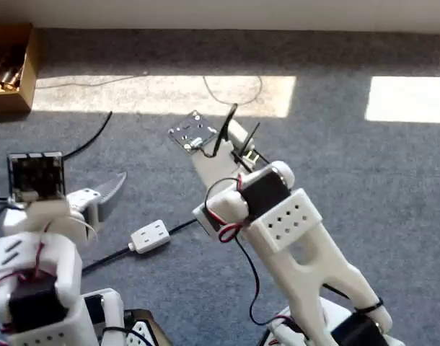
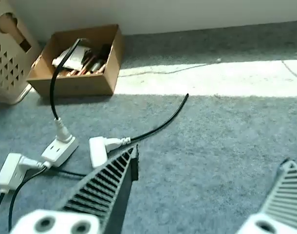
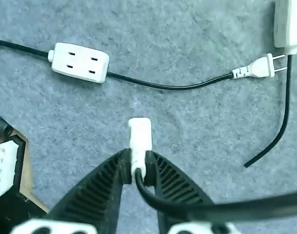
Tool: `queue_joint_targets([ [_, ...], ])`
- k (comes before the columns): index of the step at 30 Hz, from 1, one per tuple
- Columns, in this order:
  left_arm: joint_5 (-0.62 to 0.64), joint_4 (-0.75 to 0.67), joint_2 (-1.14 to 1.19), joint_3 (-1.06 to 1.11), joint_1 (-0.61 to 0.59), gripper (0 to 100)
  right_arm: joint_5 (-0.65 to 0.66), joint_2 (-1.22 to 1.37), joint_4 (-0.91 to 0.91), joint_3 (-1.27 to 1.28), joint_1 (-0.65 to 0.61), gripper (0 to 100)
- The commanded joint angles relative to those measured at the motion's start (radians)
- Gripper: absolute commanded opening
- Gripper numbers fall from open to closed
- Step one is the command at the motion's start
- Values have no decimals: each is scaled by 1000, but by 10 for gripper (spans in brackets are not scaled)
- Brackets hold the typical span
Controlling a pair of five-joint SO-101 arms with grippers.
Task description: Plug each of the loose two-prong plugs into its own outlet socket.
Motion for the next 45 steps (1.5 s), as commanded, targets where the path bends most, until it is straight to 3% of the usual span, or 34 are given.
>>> queue_joint_targets([
  [1,-66,155,541,-452,-102,411,14,105,53,-219,-61,5],
  [7,-226,394,1171,-1152,-355,411,41,289,91,-395,-151,5],
  [12,-333,402,1526,-1550,-608,411,40,371,36,-418,-156,5],
  [17,-433,402,1804,-1774,-745,411,-5,429,-51,-414,-183,5],
  [26,-439,358,2212,-2164,-863,411,-224,529,-70,-412,-228,5],
  [33,-437,351,2448,-2474,-886,411,-381,549,-117,-409,-236,5],
  [45,-436,348,2447,-2474,-895,411,-393,688,-117,-410,-237,5],
])
